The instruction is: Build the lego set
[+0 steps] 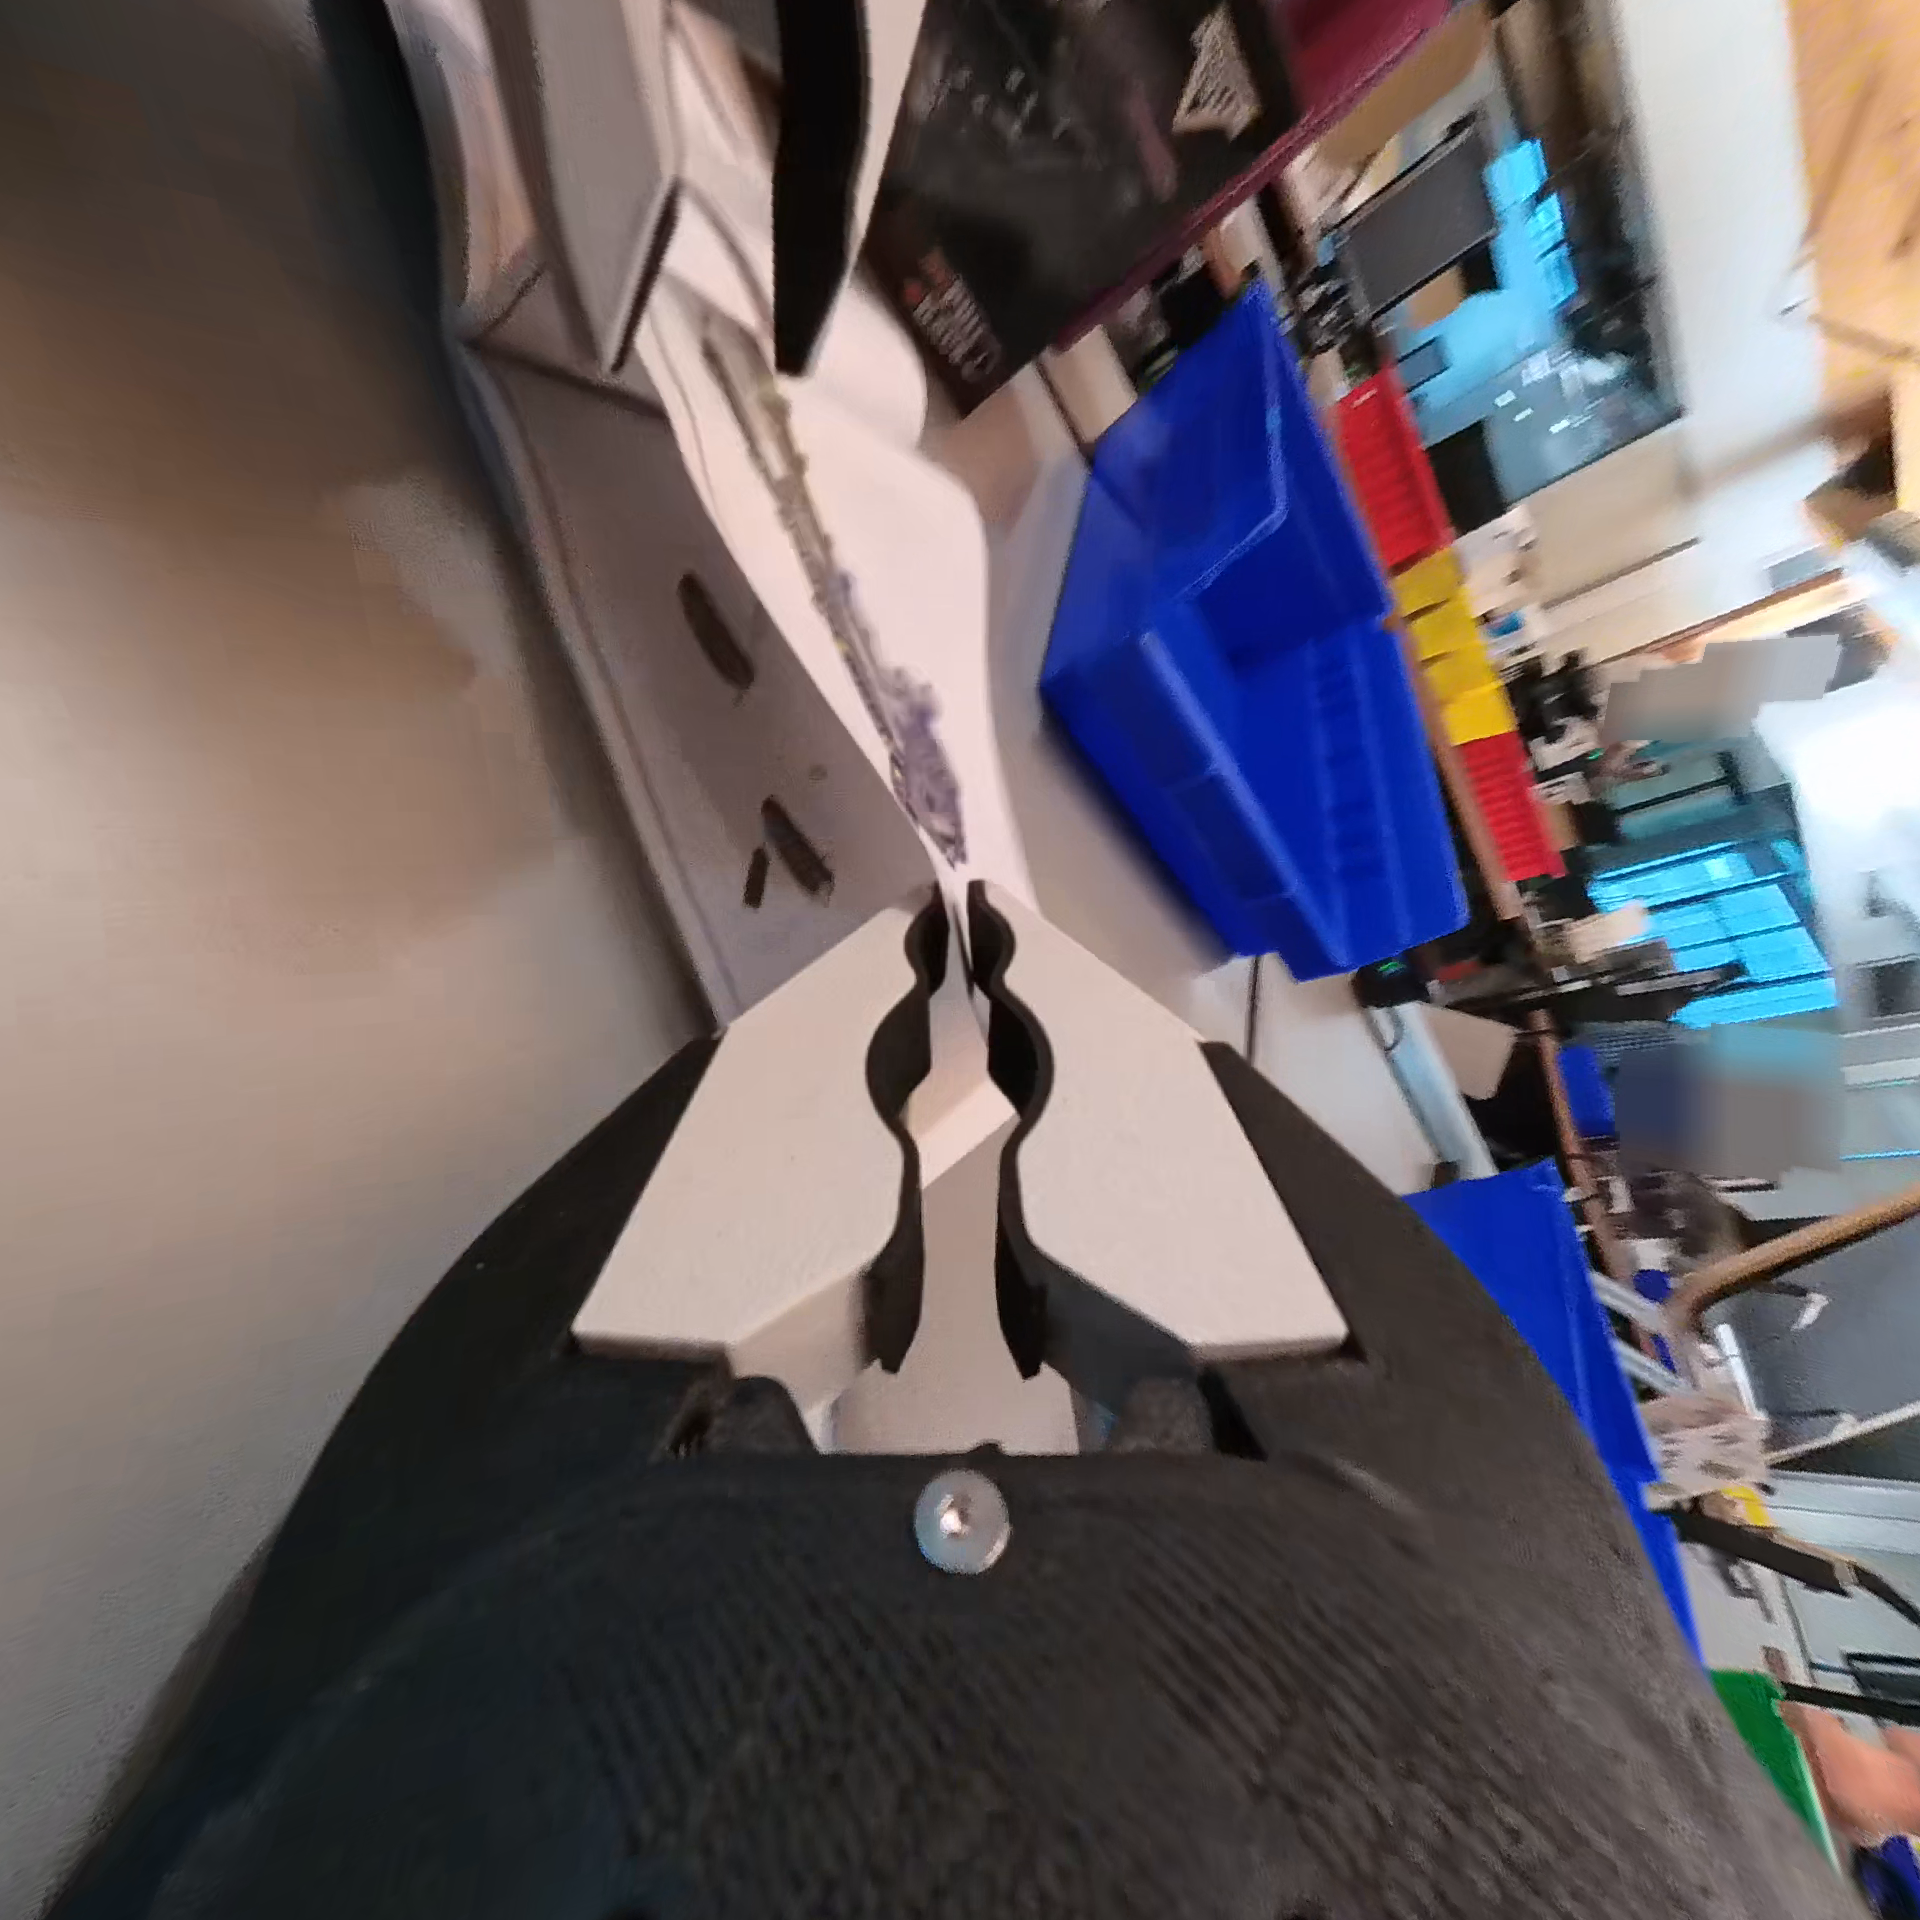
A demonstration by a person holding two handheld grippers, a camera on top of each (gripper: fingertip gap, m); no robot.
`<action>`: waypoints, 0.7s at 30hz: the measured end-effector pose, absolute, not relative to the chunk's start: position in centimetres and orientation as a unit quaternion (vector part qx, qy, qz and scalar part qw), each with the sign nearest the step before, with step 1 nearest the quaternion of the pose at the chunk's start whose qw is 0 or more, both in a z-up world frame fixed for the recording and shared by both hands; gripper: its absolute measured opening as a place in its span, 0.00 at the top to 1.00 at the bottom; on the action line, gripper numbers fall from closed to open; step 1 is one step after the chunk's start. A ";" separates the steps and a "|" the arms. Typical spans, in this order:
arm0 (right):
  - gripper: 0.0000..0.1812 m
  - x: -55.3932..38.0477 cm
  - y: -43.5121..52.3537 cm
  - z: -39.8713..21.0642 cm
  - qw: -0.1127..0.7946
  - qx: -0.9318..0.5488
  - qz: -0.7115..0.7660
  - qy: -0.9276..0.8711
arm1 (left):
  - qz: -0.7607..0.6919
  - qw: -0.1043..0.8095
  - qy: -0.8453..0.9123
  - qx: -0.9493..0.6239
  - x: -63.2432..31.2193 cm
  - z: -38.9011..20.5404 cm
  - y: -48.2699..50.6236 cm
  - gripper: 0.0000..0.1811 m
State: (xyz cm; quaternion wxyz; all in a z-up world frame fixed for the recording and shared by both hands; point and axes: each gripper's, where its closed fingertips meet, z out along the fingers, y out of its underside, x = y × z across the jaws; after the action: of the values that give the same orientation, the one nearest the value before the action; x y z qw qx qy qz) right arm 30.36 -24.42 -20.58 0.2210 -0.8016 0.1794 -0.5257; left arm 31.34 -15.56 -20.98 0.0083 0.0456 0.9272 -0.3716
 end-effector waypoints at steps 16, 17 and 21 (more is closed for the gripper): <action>0.80 34.4 -15.3 -11.8 0.375 -0.718 -0.564 0.157 | -0.343 0.290 0.893 -0.020 36.4 -15.5 -11.4 0.99; 0.80 34.4 -15.6 -12.5 0.384 -0.726 -0.544 0.173 | -0.346 0.280 0.894 -0.057 37.1 -15.9 -10.1 0.98; 0.82 34.8 -17.1 -17.3 0.368 -0.772 -0.461 0.238 | -0.392 0.184 0.875 -0.215 39.3 -18.4 -5.6 0.94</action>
State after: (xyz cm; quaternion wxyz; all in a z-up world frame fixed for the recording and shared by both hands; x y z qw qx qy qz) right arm 34.85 -17.07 -17.32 0.3680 -0.7716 0.2383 -0.4610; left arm 39.33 -5.56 -18.37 0.1844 -0.2153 0.8754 -0.3916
